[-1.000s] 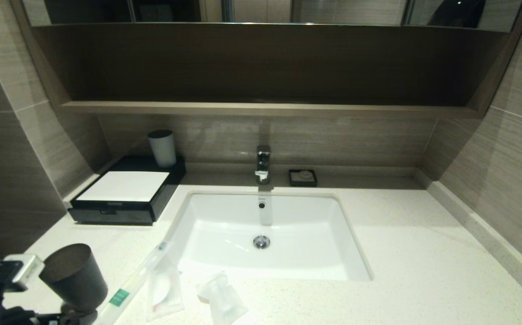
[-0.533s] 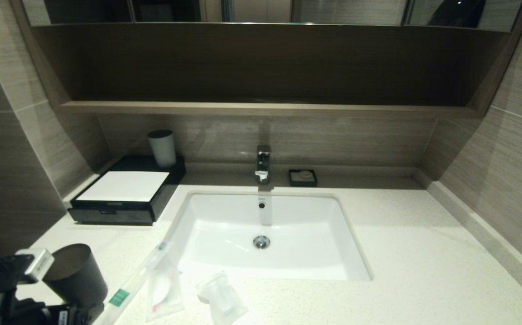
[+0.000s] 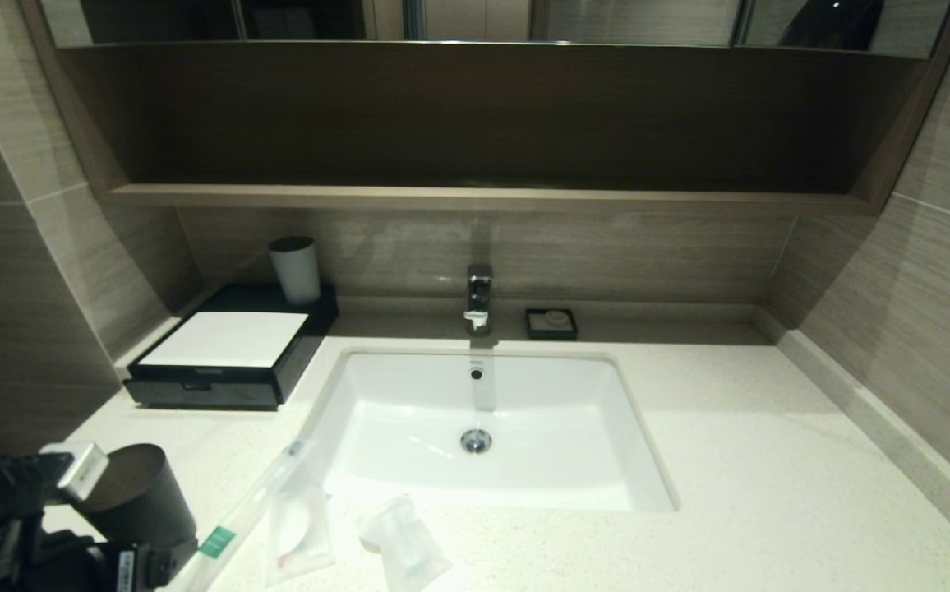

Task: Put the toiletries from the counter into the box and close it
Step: Pick up the cup

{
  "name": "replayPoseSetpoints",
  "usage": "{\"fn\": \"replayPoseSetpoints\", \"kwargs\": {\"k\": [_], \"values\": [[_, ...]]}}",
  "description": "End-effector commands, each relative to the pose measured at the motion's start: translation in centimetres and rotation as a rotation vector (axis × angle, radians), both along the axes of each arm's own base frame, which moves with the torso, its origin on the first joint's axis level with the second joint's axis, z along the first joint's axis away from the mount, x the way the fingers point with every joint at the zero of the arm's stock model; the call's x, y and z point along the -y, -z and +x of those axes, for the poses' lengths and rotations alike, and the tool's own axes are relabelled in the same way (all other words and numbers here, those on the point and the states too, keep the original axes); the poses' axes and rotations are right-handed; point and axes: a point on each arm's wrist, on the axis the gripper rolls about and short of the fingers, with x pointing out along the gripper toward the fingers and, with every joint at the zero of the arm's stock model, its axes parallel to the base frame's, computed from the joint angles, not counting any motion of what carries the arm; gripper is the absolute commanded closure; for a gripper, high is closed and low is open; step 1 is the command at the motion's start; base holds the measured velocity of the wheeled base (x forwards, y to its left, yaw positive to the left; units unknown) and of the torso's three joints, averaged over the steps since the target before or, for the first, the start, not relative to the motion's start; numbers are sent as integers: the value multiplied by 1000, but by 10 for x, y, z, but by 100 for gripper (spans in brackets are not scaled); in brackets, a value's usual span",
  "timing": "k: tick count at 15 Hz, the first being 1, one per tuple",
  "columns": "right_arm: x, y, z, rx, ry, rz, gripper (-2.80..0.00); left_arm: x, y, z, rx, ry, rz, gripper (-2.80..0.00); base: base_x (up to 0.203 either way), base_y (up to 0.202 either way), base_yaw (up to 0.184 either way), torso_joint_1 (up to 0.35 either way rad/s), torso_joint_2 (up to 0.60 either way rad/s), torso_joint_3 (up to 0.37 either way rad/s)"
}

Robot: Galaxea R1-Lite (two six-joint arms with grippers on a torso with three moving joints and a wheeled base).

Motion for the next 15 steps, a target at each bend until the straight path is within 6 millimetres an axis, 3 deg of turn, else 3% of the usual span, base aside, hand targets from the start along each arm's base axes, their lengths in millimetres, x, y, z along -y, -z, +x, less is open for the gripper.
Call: {"fn": "replayPoseSetpoints", "kwargs": {"k": [1,15], "values": [[0,0,0,-1,0,0,0,0,4,5,-8,-1,0,-280,0,0,0,0,0,0],[0,0,0,-1,0,0,0,0,8,18,18,-3,-1,-280,0,0,0,0,0,0]]}}
